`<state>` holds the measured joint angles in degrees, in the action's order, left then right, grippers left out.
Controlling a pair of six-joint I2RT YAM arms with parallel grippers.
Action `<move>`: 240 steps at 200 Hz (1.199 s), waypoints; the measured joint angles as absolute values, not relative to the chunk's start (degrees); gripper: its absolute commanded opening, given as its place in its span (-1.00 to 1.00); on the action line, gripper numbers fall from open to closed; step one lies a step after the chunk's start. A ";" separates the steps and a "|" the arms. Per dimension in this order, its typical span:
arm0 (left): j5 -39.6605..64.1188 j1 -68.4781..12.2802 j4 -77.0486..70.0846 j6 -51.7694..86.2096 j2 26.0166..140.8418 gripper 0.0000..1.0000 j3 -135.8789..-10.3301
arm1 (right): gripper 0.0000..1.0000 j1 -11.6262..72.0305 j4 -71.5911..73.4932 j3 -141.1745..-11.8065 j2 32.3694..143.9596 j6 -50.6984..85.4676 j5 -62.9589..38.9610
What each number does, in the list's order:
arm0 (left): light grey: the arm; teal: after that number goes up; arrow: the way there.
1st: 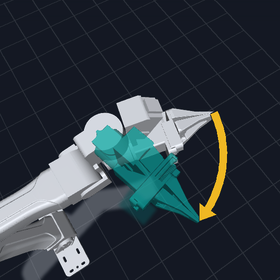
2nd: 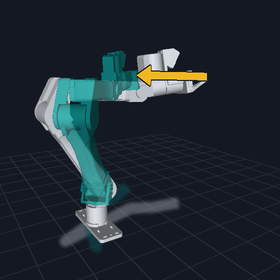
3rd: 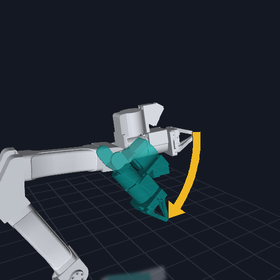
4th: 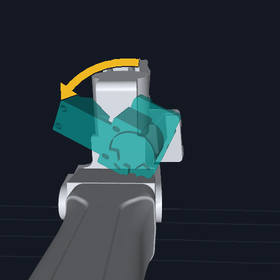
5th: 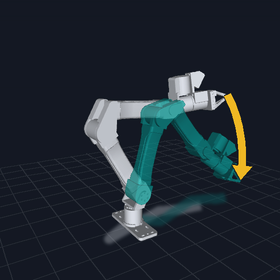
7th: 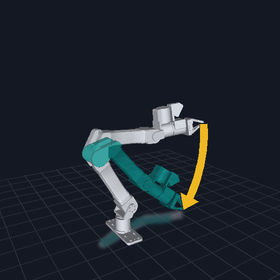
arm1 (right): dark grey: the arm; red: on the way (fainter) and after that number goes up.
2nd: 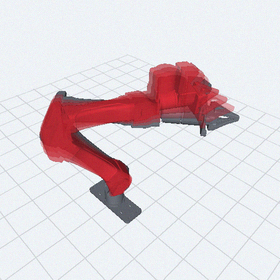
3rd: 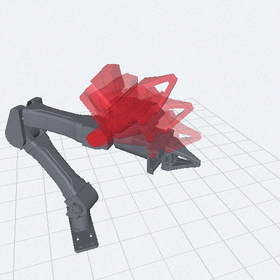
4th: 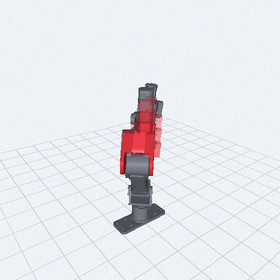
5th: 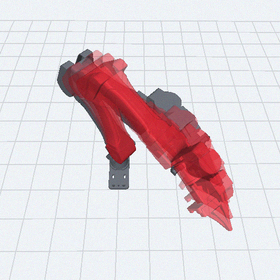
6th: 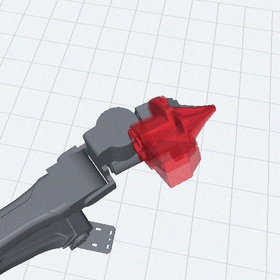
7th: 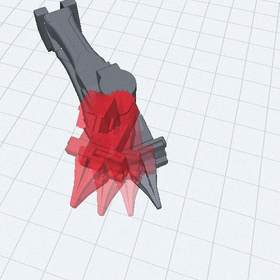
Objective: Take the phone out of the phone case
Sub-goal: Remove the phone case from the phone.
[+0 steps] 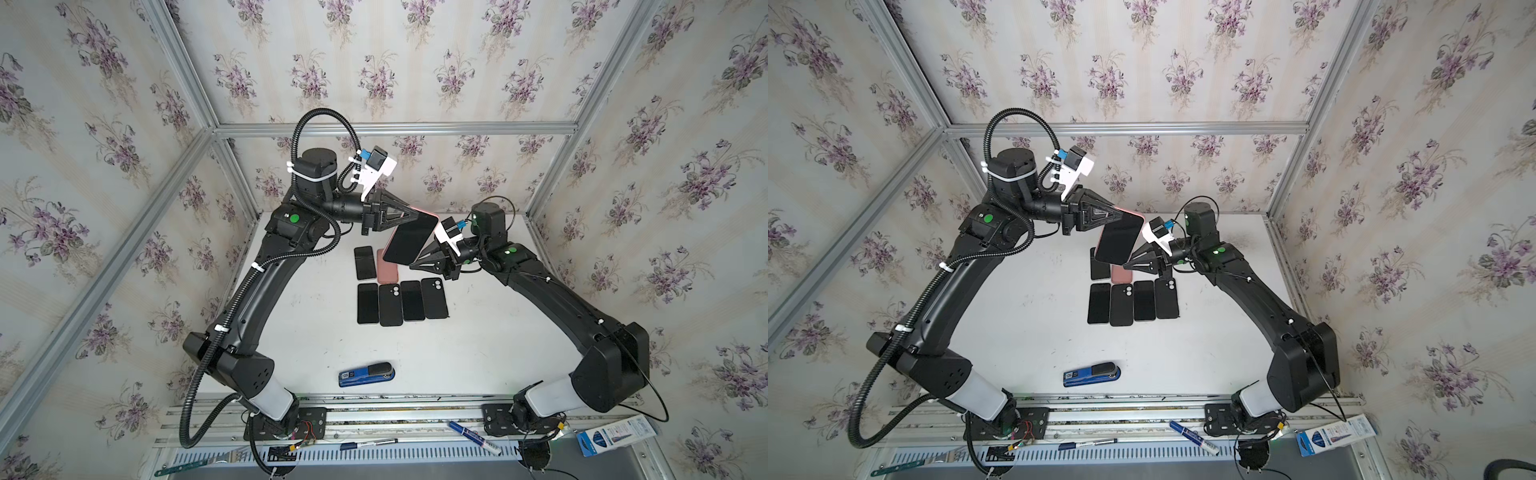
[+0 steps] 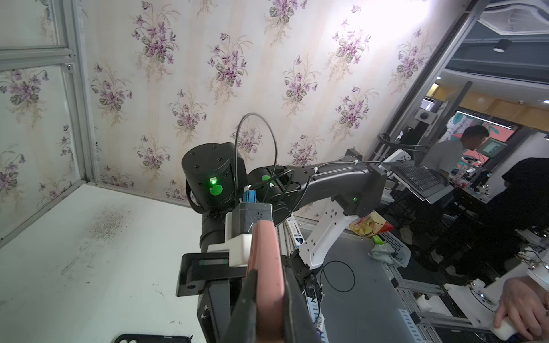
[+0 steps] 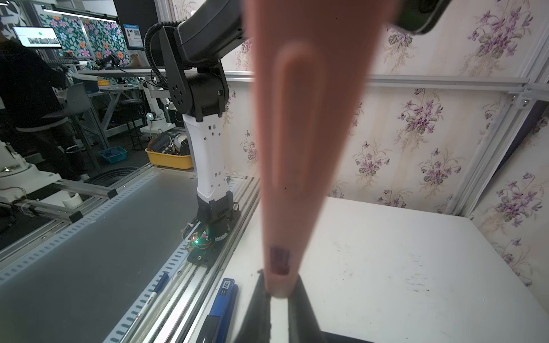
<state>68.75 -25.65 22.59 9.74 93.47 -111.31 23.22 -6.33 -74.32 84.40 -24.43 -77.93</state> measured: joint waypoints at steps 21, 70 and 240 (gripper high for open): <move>70.28 -25.82 21.10 10.63 94.02 -1.00 -111.33 | -0.93 23.22 -6.00 -73.78 83.64 -25.50 -77.30; 73.47 -26.57 17.89 11.77 95.11 -1.00 -111.22 | -0.84 23.22 -6.59 -73.73 82.96 -29.87 -76.73; 72.58 -29.23 25.36 23.07 99.33 -1.00 -114.28 | -0.37 23.86 -2.02 -68.31 80.09 -26.81 -56.75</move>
